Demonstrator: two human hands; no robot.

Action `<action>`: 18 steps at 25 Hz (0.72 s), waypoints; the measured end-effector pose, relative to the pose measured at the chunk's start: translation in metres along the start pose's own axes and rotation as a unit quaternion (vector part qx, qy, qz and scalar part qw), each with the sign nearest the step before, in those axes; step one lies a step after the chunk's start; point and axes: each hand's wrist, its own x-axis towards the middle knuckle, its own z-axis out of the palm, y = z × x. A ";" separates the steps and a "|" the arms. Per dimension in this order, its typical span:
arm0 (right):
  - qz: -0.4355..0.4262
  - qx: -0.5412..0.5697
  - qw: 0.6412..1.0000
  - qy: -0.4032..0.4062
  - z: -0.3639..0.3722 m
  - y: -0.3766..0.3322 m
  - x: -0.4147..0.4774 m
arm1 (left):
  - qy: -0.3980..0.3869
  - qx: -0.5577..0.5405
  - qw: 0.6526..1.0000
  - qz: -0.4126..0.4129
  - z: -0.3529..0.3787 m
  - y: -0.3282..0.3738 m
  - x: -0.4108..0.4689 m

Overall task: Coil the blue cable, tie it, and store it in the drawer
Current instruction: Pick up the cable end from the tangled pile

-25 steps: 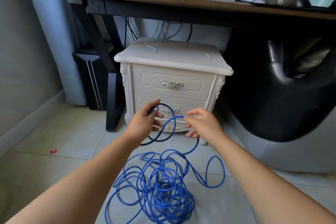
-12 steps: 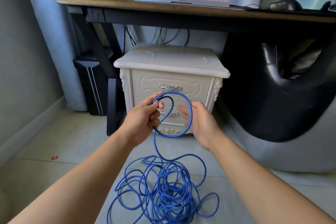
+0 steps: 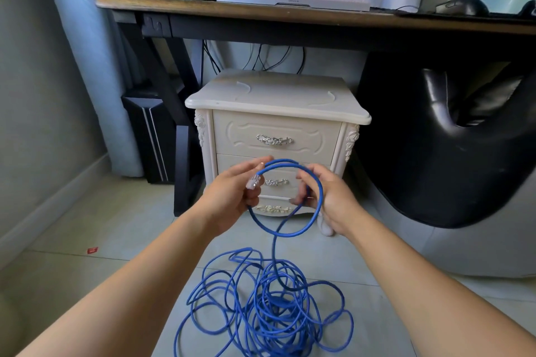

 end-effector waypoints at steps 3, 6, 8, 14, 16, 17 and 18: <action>0.015 0.025 0.999 0.018 0.002 -0.012 -0.002 | 0.052 0.045 0.998 -0.005 -0.005 -0.004 0.003; 0.004 -0.012 1.000 0.003 0.006 -0.016 -0.004 | 0.009 0.059 0.995 -0.077 -0.009 0.002 -0.001; 0.000 -0.048 0.999 -0.002 0.006 -0.015 -0.005 | -0.030 0.055 0.993 -0.099 -0.009 0.007 -0.003; -0.006 -0.178 0.984 0.023 0.002 -0.017 -0.004 | -0.102 0.107 0.984 -0.098 -0.007 0.011 -0.008; -0.007 -0.197 0.980 0.033 0.003 -0.018 -0.003 | -0.098 0.117 0.984 -0.086 -0.007 0.010 -0.009; -0.005 -0.200 0.979 0.040 0.004 -0.018 -0.003 | -0.090 0.128 0.984 -0.083 -0.006 0.010 -0.010; -0.003 -0.201 0.979 0.045 0.006 -0.018 -0.003 | -0.081 0.137 0.984 -0.082 -0.005 0.008 -0.009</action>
